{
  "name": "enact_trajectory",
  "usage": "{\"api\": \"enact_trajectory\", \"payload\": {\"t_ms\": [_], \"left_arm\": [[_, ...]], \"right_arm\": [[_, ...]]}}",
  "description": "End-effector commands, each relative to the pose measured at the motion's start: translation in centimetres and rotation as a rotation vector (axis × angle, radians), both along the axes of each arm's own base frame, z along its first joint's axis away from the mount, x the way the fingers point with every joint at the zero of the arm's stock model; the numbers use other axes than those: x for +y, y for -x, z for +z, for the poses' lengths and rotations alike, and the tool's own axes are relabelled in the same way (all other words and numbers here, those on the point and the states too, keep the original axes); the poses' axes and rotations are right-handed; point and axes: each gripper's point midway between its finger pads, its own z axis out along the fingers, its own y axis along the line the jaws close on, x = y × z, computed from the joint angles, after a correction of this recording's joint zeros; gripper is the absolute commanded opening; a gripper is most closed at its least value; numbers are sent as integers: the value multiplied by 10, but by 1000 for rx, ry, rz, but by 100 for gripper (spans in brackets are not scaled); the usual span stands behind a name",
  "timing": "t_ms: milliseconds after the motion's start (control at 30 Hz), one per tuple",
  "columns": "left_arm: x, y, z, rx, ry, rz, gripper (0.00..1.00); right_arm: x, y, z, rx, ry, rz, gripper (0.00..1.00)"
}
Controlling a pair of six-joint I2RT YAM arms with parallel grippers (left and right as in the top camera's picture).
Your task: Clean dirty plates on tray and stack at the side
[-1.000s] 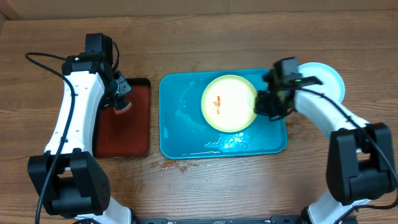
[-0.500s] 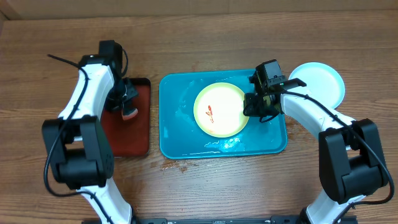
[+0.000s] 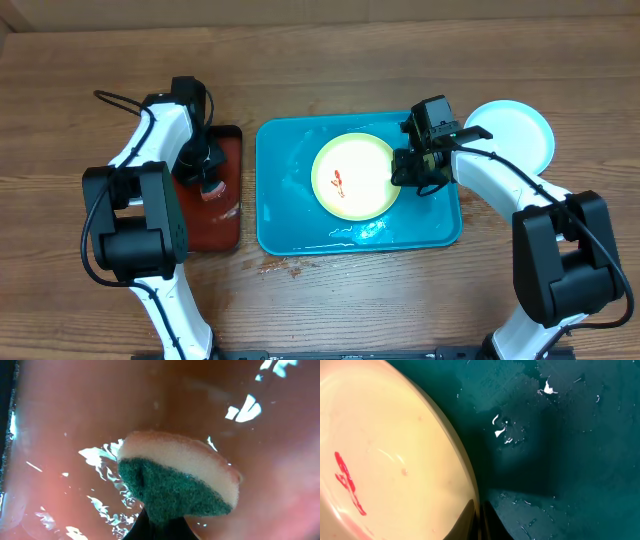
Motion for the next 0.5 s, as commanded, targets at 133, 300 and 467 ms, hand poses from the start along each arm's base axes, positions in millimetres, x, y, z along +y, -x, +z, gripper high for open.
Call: {"api": "enact_trajectory", "payload": {"t_ms": [133,300,467], "left_arm": [[10,-7,20,-43,-16,32,4],[10,-13,73,-171,-24,25,4],[11,-18,94,-235,-32,-15,4]], "right_arm": [[0,-2,-2,-10,7,-2,4],[0,-5,-2,-20,4,-2,4],[1,-7,-1,-28,2,-3,4]]}}
